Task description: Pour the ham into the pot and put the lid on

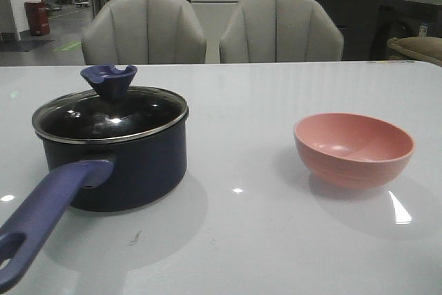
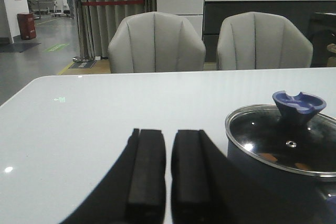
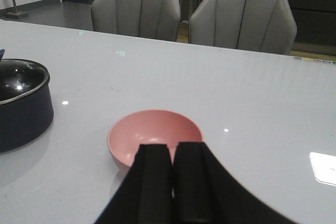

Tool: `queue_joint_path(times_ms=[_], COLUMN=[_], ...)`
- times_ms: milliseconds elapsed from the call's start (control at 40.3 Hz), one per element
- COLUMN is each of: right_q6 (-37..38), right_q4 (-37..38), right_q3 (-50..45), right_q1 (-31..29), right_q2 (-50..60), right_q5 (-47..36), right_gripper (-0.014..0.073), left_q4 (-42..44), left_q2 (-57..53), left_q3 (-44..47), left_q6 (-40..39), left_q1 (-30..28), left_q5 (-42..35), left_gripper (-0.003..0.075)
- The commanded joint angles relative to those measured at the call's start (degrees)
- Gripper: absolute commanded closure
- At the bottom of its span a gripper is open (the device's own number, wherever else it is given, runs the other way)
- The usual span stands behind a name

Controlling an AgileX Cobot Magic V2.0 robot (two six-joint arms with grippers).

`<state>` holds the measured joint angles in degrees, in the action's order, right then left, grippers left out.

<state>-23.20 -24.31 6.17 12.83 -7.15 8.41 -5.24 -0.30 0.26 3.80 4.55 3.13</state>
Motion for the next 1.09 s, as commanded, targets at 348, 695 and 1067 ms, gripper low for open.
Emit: queue_joint_path(times_ms=[348,695,1067], right_q6=[2.3,23.2,23.6], right_q4=[8.2,24.9,24.8], right_q3=[-0.1,-6.3,-7.5], right_q1=[-0.1,-4.7,-5.6], right_q2=[-0.5,5.2,8.9], right_q5=[-7.5,-14.2,-11.1], right_gripper=[0.0444,0.0444,0.0444], left_q4=[-0.5,-0.5,-0.5], left_q2=[-1.1,-1.1,-1.0], left_q3=[1.2,1.2,1.2], left_q6=[-0.5,-0.5,-0.5], left_q1=[-0.1,-0.1,-0.1], left_q5=[-4.9,-4.9,-4.9], left_gripper=[0.0589,0.0589,0.0589])
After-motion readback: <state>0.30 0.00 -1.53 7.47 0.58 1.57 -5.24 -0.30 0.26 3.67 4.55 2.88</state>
